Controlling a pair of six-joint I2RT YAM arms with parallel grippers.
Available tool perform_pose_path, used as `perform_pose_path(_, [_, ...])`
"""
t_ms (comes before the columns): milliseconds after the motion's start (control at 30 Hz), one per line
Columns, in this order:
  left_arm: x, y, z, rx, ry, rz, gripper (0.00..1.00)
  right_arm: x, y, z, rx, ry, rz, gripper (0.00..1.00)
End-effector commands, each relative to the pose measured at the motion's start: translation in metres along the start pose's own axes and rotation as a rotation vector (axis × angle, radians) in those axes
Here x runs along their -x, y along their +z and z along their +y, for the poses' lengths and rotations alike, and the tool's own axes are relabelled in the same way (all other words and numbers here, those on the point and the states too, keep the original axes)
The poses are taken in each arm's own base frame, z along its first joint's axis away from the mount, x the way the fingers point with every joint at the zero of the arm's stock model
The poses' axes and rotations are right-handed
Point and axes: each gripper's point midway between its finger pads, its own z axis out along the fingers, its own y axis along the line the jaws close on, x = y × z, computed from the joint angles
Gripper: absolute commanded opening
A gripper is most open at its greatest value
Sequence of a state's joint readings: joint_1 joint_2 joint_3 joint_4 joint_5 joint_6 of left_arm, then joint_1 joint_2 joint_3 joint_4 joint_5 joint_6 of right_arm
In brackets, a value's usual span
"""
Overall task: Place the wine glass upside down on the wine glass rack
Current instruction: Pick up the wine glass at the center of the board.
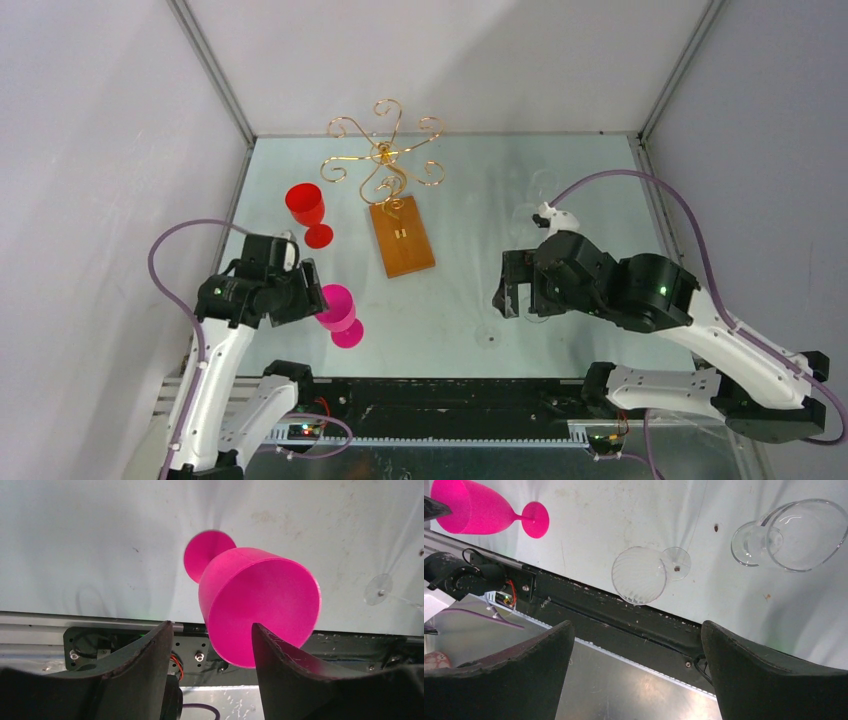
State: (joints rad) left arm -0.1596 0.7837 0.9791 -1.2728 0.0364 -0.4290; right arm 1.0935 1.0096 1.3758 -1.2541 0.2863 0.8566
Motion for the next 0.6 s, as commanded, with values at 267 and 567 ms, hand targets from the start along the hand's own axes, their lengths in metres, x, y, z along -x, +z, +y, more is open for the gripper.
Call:
perform_pose_path(267, [0.0,0.024,0.0,0.01,0.037,0.033,0.57,0.006,-0.007,0.001,0.055,0.055,-0.056,1.0])
perform_pose_path(567, [-0.003,0.033,0.006,0.044,0.048,0.053,0.42,0.001,-0.003,0.006,0.13,0.099,-0.054,1.0])
